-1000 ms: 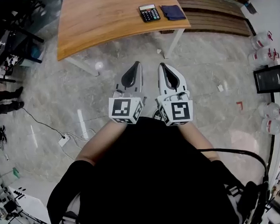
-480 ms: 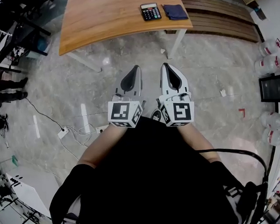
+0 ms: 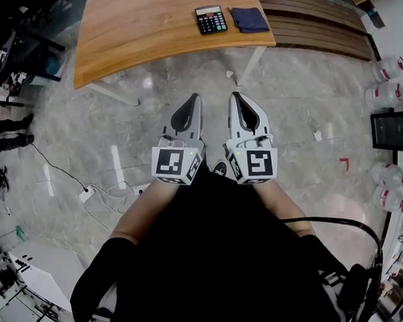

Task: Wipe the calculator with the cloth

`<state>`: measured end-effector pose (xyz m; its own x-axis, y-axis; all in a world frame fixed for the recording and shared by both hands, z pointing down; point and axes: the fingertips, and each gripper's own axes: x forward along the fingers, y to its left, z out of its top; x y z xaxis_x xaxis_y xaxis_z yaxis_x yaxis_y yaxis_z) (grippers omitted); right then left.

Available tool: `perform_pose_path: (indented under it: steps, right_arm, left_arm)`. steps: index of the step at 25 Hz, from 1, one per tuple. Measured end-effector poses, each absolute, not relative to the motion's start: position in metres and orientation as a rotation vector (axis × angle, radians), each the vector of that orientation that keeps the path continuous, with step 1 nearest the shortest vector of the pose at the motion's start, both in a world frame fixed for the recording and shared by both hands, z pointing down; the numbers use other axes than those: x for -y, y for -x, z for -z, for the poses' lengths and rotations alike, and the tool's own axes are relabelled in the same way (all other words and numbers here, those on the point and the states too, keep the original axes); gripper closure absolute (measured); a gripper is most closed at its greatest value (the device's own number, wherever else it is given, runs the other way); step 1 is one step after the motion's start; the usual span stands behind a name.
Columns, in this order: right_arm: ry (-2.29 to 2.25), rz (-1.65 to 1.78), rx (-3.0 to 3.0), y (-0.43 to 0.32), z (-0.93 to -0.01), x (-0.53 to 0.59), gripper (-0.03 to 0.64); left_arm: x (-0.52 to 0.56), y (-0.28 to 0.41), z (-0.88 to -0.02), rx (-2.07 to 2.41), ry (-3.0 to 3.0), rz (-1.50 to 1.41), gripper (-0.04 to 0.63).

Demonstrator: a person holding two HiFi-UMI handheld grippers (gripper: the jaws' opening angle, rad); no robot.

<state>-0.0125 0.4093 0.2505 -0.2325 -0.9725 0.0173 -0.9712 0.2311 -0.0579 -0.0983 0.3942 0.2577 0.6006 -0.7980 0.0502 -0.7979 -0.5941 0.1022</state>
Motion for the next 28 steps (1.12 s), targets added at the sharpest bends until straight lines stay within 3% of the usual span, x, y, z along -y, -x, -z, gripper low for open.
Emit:
perform_pose_path:
  steps: [28]
  right_arm:
    - [2.178, 0.203, -2.432, 0.024, -0.291, -0.095, 0.601]
  left_arm:
    - [-0.072, 0.093, -0.302, 1.121, -2.642, -0.025, 0.588]
